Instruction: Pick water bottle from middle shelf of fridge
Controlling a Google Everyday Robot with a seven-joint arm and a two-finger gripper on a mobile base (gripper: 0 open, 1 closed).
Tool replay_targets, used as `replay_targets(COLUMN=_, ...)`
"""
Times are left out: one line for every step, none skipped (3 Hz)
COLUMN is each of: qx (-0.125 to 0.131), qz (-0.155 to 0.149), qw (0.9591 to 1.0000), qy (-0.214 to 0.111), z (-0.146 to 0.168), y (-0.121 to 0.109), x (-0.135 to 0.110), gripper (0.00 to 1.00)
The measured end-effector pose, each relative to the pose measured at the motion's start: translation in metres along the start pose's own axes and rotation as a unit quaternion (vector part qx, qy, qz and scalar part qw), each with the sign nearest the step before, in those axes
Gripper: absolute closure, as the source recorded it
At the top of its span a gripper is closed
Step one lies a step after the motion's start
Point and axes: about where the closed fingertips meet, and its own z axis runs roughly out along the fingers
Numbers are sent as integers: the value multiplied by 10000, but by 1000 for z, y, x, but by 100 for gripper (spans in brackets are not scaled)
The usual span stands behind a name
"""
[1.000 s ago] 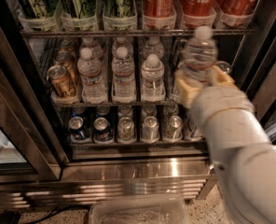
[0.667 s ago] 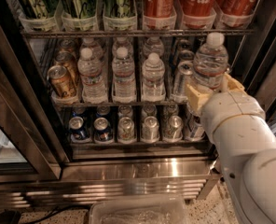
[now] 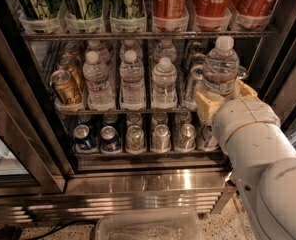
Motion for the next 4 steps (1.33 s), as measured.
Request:
replay_targets(qx=-259, qz=-8, qw=9987, qy=438, z=-12, y=6, x=32, gripper=100)
replay_targets(qx=-753, qz=90, qw=9937, qy=830, z=-28, y=20, x=61, gripper=100)
replay_targets(qx=-1497, qz=140, qw=9848, qy=863, z=-39, y=47, x=63, gripper=100)
replay_targets(qx=-2517, qz=300, qw=9656, qy=575, z=-44, y=85, x=46, gripper=100)
